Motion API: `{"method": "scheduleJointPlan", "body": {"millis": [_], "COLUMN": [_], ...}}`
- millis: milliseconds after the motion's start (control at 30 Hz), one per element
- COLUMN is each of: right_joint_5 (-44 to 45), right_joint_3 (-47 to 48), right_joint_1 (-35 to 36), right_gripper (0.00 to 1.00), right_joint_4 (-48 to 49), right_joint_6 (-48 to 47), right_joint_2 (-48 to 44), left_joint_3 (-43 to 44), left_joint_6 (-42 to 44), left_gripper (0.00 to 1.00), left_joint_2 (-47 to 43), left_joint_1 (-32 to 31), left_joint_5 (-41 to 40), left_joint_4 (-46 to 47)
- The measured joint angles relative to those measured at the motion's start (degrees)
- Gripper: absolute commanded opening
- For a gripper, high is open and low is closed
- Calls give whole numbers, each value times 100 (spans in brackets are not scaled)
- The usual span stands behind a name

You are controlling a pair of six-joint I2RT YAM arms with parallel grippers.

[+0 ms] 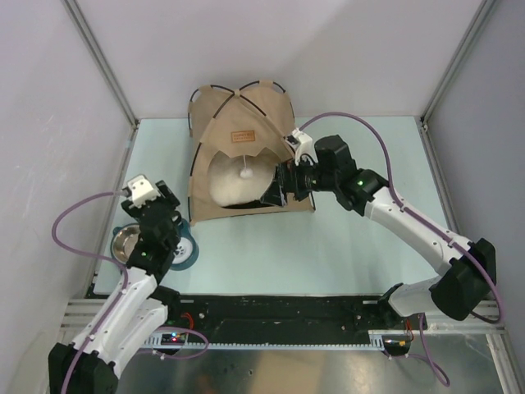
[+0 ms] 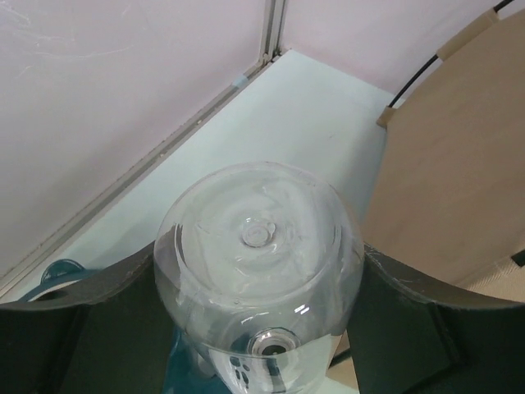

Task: Set up the pet tent

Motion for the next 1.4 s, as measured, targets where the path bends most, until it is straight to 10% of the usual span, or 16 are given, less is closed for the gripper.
{"method": "scheduleJointPlan", "body": {"millis": [1400], "right_joint_5": [-739], "right_joint_3": [-11], "right_joint_1": [-540], "right_gripper": [92], "right_joint_4": [-138], "right_joint_6": [236], "right_joint_2": [7], "left_joint_3": [-1228], "left_joint_6": [1086], "left_gripper": [49], "left_joint_2": [813], "left_joint_1": [-970], "left_joint_5": [-1158], "left_joint_4": [2750]}}
